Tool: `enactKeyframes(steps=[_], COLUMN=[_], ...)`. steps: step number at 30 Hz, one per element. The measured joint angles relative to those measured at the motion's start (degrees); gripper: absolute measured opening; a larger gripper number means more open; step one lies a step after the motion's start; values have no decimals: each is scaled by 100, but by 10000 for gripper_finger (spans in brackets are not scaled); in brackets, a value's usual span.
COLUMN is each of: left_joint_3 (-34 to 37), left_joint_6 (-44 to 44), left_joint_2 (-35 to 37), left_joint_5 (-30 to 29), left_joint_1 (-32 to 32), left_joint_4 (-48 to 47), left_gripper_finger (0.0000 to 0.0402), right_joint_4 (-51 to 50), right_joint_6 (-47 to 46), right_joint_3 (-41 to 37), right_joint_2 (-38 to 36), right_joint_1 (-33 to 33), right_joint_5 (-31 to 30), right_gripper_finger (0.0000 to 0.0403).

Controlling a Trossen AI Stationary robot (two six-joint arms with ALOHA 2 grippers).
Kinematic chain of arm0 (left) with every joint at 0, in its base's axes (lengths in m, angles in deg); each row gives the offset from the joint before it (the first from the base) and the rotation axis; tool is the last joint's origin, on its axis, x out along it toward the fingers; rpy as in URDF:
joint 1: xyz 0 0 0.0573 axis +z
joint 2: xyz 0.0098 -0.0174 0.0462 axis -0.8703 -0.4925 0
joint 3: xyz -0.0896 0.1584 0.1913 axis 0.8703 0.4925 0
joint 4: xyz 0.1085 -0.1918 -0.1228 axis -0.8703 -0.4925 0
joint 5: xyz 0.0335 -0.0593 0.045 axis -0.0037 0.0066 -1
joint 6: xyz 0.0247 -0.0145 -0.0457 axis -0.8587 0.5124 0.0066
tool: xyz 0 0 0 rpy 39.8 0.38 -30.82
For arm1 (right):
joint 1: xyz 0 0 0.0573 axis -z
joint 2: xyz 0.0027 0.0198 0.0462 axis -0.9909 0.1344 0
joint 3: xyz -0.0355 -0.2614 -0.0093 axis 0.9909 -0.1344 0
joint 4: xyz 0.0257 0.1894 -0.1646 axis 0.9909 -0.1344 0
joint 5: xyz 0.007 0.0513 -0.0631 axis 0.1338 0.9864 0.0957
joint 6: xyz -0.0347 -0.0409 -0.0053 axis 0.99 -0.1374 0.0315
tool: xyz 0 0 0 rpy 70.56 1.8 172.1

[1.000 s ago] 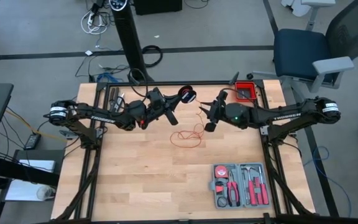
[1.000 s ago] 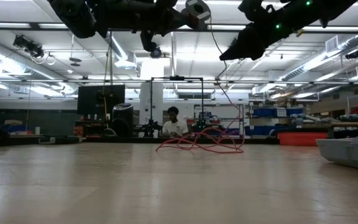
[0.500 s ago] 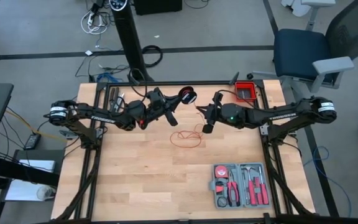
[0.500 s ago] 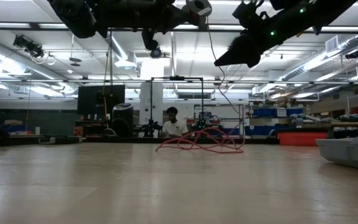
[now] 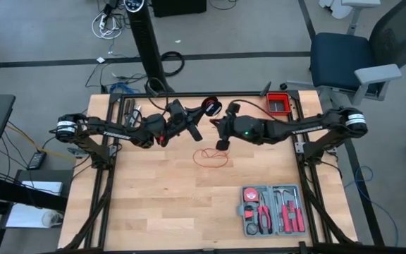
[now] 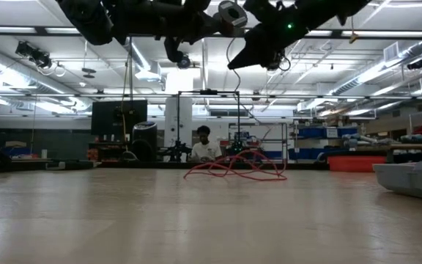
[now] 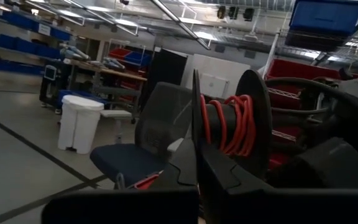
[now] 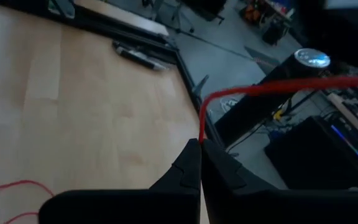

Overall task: Coil cords
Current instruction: Coil the wire

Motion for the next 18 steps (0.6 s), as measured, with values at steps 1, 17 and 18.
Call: enactKeyframes(steps=[1, 17, 18], left_joint_3=[0, 0, 0], left_joint_6=[0, 624, 646], left_joint_2=[0, 0, 0], left_joint_5=[-1, -485, -505], left_joint_1=[-2, 5, 5], left_joint_4=[5, 141, 41], left_gripper_finger=[0, 0, 0], right_joint_4=[-39, -262, -397], right_joint_6=[-34, 55, 55], right_joint_3=[6, 191, 274], right_joint_2=[43, 240, 240], right_joint_1=[-20, -394, -394], right_joint_5=[13, -119, -49], right_gripper_finger=[0, 0, 0])
